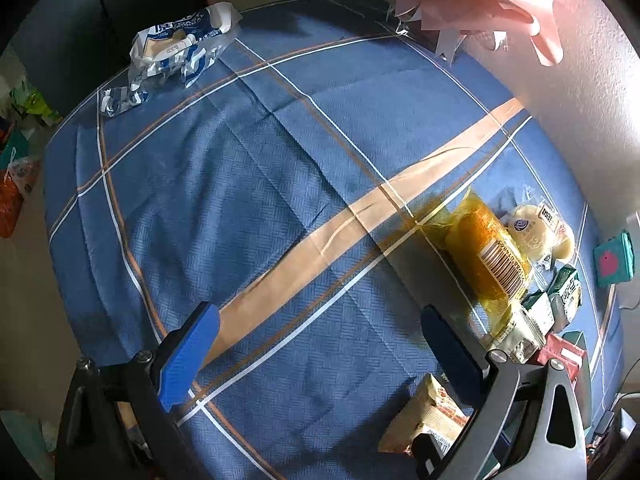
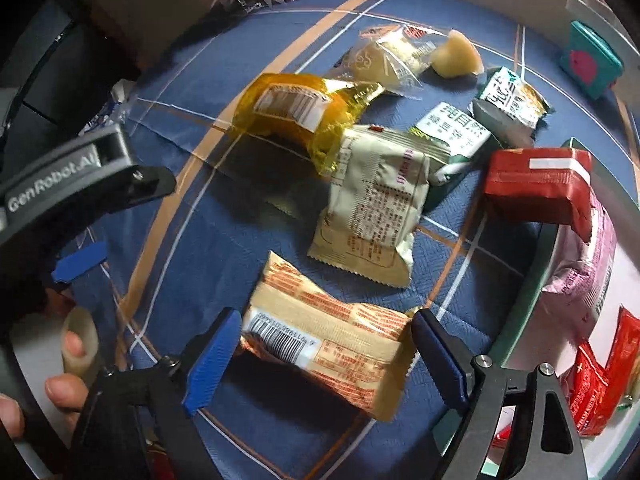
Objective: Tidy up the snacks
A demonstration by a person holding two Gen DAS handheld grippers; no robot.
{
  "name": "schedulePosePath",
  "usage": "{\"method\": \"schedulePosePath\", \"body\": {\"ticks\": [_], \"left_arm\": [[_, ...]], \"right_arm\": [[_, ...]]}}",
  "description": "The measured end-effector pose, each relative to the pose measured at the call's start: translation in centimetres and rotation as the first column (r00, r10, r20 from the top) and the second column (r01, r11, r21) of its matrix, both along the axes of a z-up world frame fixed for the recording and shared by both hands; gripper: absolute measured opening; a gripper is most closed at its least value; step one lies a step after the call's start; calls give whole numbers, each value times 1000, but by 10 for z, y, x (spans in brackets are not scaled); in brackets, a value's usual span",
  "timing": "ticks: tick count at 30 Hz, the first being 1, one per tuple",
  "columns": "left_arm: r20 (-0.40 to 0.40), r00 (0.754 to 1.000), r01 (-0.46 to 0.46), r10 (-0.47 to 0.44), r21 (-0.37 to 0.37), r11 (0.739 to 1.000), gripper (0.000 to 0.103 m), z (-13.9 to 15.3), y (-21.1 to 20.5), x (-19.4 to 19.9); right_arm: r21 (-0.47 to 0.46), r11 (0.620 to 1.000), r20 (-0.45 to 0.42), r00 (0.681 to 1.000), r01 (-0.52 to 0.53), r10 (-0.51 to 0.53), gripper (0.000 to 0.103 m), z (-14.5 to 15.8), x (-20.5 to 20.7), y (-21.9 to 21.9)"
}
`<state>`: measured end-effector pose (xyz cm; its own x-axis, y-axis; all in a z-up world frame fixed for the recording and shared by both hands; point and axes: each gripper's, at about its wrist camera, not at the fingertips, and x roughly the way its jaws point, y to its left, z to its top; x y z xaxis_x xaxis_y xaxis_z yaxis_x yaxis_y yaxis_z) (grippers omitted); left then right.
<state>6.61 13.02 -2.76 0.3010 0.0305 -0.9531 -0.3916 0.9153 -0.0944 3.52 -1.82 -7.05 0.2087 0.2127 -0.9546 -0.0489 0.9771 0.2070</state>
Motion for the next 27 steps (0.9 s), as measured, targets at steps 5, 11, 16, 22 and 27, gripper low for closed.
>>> {"method": "schedulePosePath", "body": {"ticks": [5,11,16,22,27], "left_arm": [[0,1000,0,0,-4,1000,101,1,-1,-1],[4,1000,9,-9,-3,1000,101,1,-3,-1],[-6,1000,24,-24,-9,1000,101,-2,-6,1],[-37,999,35,-35,-7,999,101,-11,-9,5],[-55,998,31,-31,-5,1000,101,-17,-9,8]], "right_arm": [[-91,996,4,1000,-4,4,88,-5,-3,-1],[-112,989,-16,995,95,-97,88,-5,-5,-27],[-68,986,-53,986,154,-158,90,-10,-5,-41],[-92,983,-54,985,159,-165,95,-14,3,-38],[-153,977,-43,987,146,-154,96,-15,5,-19]]}}
